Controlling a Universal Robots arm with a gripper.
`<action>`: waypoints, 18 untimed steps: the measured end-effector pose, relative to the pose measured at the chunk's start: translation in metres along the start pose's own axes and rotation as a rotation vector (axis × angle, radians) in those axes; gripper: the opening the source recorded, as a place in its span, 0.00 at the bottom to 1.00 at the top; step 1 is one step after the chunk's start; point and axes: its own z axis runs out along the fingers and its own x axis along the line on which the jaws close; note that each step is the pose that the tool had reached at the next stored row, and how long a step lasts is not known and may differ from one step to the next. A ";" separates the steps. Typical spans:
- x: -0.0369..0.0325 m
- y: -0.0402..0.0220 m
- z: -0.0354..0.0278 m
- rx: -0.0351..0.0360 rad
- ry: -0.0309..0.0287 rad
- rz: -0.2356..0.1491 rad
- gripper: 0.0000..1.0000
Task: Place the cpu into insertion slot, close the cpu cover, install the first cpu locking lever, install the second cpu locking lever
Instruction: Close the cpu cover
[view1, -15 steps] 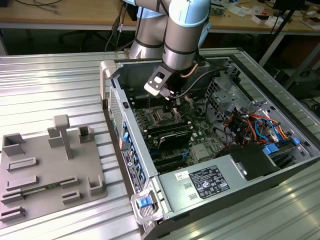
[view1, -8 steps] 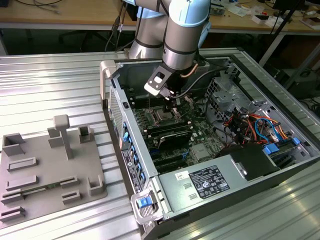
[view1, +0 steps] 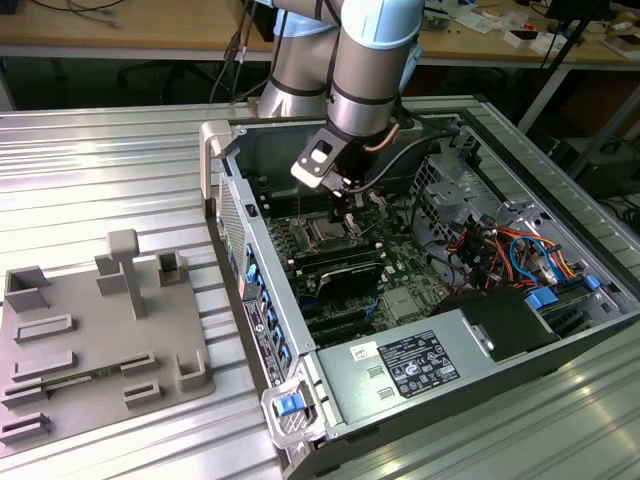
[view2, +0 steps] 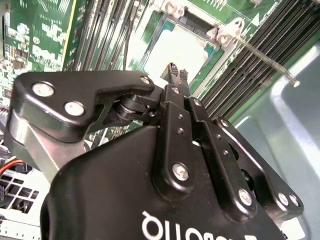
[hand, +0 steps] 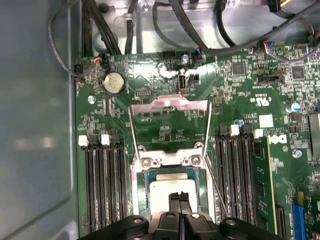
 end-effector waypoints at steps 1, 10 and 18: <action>0.0002 0.0028 0.0003 0.0000 0.0000 0.000 0.11; 0.0002 0.0060 -0.0066 -0.0001 0.0000 0.000 0.11; -0.0001 0.0071 -0.0202 0.0000 0.0000 0.000 0.11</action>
